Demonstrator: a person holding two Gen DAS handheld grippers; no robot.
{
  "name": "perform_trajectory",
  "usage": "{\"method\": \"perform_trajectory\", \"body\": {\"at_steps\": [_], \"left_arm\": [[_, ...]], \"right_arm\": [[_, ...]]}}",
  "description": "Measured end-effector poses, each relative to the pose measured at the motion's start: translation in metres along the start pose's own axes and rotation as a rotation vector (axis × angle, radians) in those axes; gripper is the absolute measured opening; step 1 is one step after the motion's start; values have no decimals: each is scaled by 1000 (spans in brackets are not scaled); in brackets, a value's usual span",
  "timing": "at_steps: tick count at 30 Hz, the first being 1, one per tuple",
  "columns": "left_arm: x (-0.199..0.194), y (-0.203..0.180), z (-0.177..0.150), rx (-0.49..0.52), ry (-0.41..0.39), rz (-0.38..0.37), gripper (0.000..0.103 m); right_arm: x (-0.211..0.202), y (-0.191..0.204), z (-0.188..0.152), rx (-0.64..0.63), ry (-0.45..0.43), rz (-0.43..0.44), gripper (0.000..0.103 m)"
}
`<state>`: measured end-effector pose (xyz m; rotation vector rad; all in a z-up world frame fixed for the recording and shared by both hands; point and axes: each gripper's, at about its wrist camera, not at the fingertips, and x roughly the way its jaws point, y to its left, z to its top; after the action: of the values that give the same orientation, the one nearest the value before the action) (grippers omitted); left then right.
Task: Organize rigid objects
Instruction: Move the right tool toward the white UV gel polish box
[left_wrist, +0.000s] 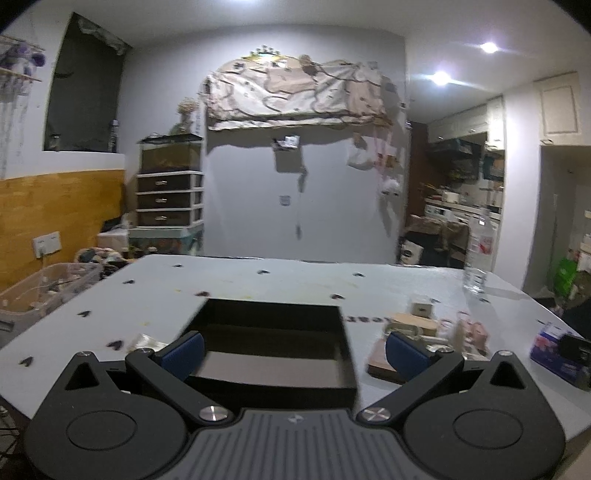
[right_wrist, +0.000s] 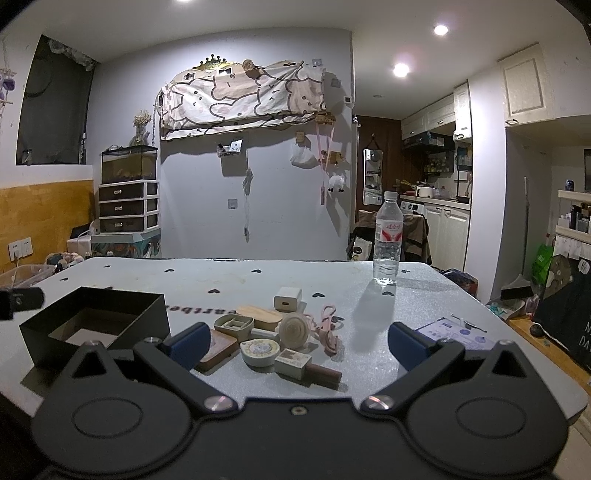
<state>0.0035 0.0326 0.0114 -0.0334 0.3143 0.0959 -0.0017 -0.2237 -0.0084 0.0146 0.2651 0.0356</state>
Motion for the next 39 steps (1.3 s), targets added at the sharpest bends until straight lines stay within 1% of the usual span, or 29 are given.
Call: {"method": "perform_trajectory", "body": {"at_steps": [4,7,12,16,20,22,25,27,28,32,34,36,39], "left_arm": [[6,19,3,-26,-7,58,103],[11,33,3,-43,-9,99,103],[18,58,-1,-68,-20,168,103],[22,70,-6,-75,-22,201,103],[26,78,-11,-82,-42,201,103],[30,80,-13,-70,-33,210,103],[39,85,-16,-57,3,206,103],[48,87,-18,-54,42,173,103],[52,90,-19,-59,58,165,103],[64,103,-25,-106,79,166,102],[69,110,-26,-126,92,180,94],[77,117,-26,-137,115,186,70],[87,124,-28,-162,150,188,56]], "right_arm": [[4,-2,1,19,-7,4,103],[10,-2,1,33,-6,24,103],[21,-2,-1,62,-10,14,103],[30,-1,-4,74,3,14,103],[38,3,-10,62,22,13,103],[45,4,-14,59,42,5,103],[54,5,-20,62,41,-10,103],[61,6,-24,59,42,-31,103],[66,5,-26,61,46,-41,103],[86,0,-31,93,91,-55,103],[97,-3,-32,114,119,-54,103],[107,-6,-33,144,150,-65,103],[122,-10,-34,194,201,-88,103]]}}
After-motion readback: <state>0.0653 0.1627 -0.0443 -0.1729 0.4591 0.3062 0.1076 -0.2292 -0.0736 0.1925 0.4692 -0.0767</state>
